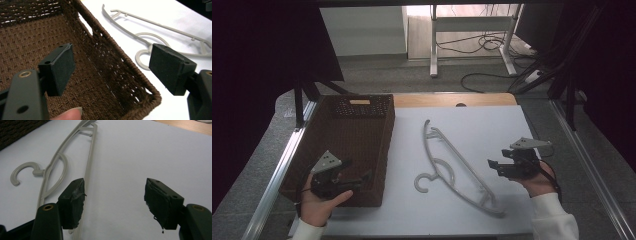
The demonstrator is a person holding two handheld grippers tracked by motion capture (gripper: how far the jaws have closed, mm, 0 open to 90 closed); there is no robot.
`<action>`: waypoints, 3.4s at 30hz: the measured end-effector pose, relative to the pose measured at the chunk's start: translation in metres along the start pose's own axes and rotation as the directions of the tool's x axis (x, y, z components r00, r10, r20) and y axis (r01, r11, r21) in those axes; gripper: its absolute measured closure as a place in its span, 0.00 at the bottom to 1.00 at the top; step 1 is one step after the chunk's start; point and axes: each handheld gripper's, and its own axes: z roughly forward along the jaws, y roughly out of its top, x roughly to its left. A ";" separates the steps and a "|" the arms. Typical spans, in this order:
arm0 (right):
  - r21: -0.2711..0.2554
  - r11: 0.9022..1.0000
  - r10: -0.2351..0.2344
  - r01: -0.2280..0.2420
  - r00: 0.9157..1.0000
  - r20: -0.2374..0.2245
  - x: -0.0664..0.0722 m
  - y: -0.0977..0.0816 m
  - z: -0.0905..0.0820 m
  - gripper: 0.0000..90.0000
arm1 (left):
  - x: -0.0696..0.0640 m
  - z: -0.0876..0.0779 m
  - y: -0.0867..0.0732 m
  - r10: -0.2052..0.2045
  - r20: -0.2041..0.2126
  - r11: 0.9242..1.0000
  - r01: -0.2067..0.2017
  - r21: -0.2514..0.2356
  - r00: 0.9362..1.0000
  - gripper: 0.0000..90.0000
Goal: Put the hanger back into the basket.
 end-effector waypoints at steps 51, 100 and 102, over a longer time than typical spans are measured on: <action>0.256 0.957 -0.111 0.136 0.988 -0.111 0.058 0.029 0.090 0.61 | 0.008 0.007 0.003 0.022 -0.005 0.999 -0.022 0.050 1.000 0.23; 0.499 0.862 -0.078 0.089 0.996 -0.044 0.093 0.059 0.148 0.91 | 0.013 0.008 0.002 0.009 -0.012 0.998 -0.009 0.061 1.000 0.23; 0.478 0.876 -0.054 0.069 0.998 -0.045 0.091 0.063 0.143 0.91 | 0.012 0.008 0.002 0.009 -0.012 0.998 -0.008 0.058 1.000 0.23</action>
